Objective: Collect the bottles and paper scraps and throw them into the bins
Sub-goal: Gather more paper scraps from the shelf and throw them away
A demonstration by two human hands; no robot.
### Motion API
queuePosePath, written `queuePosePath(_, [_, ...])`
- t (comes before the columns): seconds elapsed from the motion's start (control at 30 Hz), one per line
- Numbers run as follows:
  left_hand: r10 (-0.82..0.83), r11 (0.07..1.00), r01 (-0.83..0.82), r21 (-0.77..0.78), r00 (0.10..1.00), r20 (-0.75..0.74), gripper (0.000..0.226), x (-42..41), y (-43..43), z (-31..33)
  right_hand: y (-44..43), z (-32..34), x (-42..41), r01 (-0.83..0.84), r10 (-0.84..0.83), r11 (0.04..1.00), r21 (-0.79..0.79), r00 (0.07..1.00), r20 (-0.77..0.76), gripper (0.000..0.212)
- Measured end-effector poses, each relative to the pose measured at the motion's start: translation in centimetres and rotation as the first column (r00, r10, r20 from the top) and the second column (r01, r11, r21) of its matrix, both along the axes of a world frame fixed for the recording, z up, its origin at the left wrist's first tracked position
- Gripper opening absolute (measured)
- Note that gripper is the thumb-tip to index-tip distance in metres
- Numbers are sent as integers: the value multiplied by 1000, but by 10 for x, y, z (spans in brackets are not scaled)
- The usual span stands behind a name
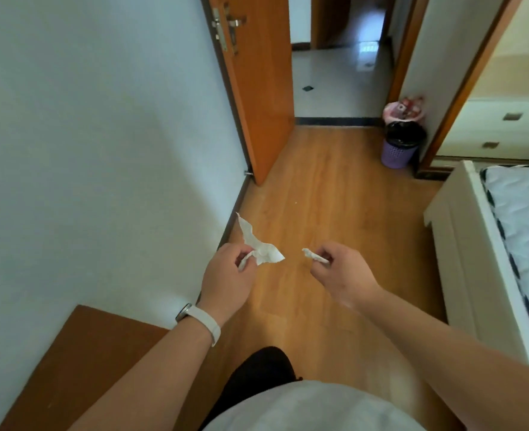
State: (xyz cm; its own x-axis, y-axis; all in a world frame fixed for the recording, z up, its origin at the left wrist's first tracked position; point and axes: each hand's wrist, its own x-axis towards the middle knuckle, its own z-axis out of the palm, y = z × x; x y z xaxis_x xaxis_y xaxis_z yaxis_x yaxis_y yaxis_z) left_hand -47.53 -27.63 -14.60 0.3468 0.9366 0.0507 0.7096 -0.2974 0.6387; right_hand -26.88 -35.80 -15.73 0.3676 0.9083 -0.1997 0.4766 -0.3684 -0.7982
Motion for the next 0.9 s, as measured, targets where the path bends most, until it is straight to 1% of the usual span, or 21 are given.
queuePosePath(0.17, [-135, 990, 136, -23, 990, 34, 7, 48, 51, -10, 21, -11, 35, 145, -143, 989, -31, 988, 59, 12])
queuePosePath(0.27, [-197, 979, 198, -41, 979, 45, 4, 69, 94, -25, 51, -23, 50, 225, -220, 972, -61, 972, 83, 11])
queuePosePath(0.4, [-239, 965, 247, -86, 967, 89, 5, 89, 167, -43, 115, -36, 65, 286, -277, 952, -110, 957, 90, 11])
queuePosePath(0.53, [-234, 958, 250, -140, 965, 117, 8, 93, 246, -47, 188, -36, 67, 314, -300, 930, -192, 949, 97, 9])
queuePosePath(0.63, [-281, 946, 295, -135, 953, 114, 8, 98, 307, -48, 239, -31, 73, 327, -312, 929, -175, 944, 106, 9])
queuePosePath(0.7, [-304, 937, 317, -149, 947, 104, 11, 109, 344, -50, 266, -30, 81, 371, -355, 915, -156, 927, 122, 7])
queuePosePath(0.8, [-324, 930, 339, -144, 939, 118, 13, 124, 372, -49, 284, -27, 91, 382, -365, 912, -150, 922, 130, 5])
queuePosePath(0.9, [-361, 912, 379, -154, 923, 135, 7, 151, 398, -48, 304, -21, 112, 413, -393, 901, -134, 907, 152, 7])
